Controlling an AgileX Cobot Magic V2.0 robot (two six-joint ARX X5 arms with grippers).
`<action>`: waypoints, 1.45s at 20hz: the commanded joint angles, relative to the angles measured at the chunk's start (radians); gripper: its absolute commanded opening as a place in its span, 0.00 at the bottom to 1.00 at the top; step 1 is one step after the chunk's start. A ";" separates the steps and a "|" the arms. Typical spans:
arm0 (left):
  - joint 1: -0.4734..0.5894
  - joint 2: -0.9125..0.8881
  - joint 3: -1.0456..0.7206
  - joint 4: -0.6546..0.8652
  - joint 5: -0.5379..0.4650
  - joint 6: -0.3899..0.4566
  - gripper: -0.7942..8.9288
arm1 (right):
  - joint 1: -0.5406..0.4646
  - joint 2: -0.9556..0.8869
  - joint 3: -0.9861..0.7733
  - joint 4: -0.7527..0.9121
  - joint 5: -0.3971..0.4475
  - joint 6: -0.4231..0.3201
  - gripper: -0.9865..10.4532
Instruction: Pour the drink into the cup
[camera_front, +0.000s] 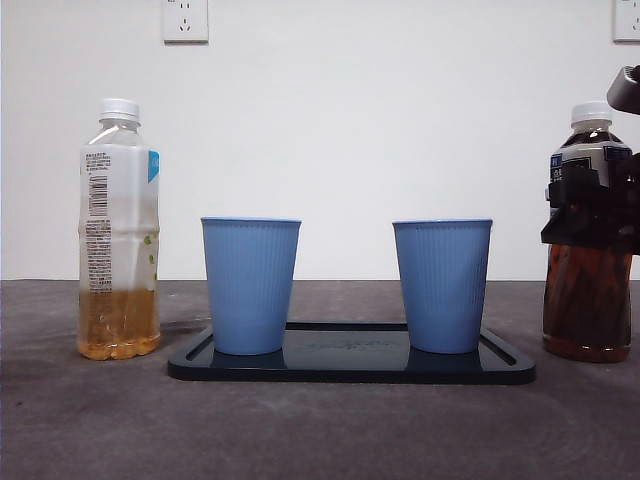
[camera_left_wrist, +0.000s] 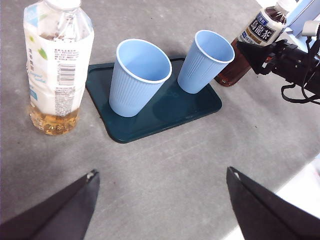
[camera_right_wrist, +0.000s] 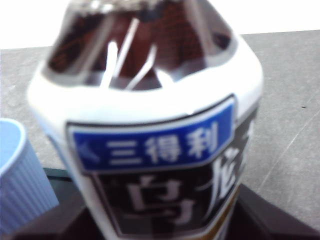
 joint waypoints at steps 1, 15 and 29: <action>-0.003 0.005 0.019 0.013 0.001 0.020 0.50 | 0.003 0.008 0.014 0.011 -0.003 -0.002 0.23; -0.003 0.005 0.019 0.018 0.000 0.023 0.50 | 0.011 -0.328 0.417 -0.912 0.063 -0.330 0.19; -0.017 0.005 0.019 0.017 0.000 0.023 0.50 | 0.227 -0.264 0.763 -1.438 0.504 -0.909 0.14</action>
